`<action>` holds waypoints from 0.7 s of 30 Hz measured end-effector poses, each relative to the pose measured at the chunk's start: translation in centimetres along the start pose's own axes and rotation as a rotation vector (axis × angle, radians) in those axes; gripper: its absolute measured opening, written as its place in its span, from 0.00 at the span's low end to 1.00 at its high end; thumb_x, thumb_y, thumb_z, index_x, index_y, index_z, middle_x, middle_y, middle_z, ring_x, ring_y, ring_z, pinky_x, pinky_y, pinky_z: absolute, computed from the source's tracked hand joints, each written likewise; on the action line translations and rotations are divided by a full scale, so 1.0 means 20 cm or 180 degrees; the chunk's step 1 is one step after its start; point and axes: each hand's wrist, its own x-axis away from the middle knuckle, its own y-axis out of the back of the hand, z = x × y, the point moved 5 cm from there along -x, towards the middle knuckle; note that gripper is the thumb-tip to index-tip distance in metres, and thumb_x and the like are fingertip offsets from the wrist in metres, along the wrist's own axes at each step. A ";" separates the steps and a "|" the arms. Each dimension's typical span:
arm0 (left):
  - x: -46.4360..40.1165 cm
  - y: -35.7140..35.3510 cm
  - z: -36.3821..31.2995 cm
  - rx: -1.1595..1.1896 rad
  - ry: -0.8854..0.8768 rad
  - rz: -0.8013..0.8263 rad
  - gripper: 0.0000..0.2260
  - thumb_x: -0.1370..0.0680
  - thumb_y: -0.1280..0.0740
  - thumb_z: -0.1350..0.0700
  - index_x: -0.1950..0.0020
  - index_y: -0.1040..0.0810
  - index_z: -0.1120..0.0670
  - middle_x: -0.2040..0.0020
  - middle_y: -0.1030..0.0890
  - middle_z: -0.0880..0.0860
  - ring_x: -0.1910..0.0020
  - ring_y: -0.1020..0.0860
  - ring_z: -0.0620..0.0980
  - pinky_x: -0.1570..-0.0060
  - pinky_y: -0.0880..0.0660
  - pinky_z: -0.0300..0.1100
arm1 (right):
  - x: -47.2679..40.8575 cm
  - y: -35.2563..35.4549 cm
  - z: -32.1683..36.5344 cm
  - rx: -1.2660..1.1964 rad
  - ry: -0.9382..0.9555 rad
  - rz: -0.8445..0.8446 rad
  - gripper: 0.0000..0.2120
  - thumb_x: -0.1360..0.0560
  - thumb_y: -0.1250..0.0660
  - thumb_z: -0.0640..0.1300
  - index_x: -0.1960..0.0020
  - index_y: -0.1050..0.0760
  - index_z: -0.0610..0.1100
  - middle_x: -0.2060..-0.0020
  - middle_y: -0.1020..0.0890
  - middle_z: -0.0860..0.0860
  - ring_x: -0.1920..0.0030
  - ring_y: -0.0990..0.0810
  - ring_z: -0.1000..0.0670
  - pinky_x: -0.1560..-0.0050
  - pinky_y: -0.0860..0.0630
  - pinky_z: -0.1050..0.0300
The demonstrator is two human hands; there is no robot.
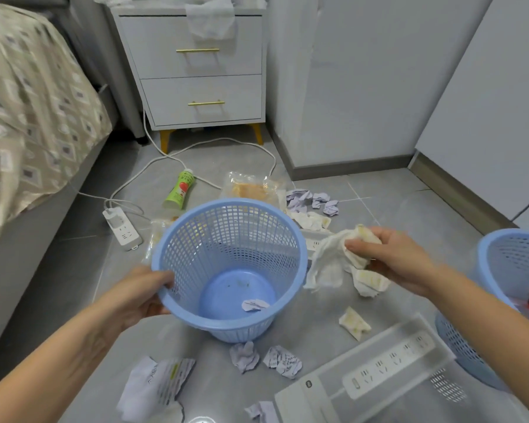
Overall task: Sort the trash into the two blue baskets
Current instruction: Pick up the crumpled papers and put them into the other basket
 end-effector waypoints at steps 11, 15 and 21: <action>0.00 -0.04 -0.01 0.0006 0.0001 0.0013 0.04 0.24 0.40 0.68 0.58 0.28 0.61 0.67 0.26 0.60 0.78 0.25 0.50 0.83 0.28 0.37 | -0.16 -0.38 0.17 0.0139 0.0447 -0.0153 0.05 0.32 0.26 0.39 0.58 0.20 0.39 0.65 0.16 0.47 0.64 0.17 0.51 0.61 0.19 0.60; 0.00 -0.04 0.00 0.0018 -0.0003 -0.0016 0.05 0.24 0.40 0.68 0.58 0.27 0.61 0.68 0.26 0.60 0.77 0.26 0.51 0.83 0.28 0.37 | -0.27 -0.59 0.08 0.1796 0.0477 -0.0006 0.15 0.36 0.22 0.49 0.67 0.23 0.39 0.73 0.27 0.52 0.73 0.28 0.59 0.68 0.29 0.67; -0.03 -0.03 0.01 0.0112 0.0056 -0.0071 0.04 0.24 0.39 0.68 0.57 0.28 0.61 0.66 0.27 0.60 0.70 0.28 0.54 0.83 0.28 0.35 | -0.33 -0.29 0.12 0.0782 0.0631 -0.0739 0.19 0.33 0.24 0.40 0.43 0.22 0.38 0.55 0.16 0.45 0.60 0.18 0.51 0.60 0.19 0.60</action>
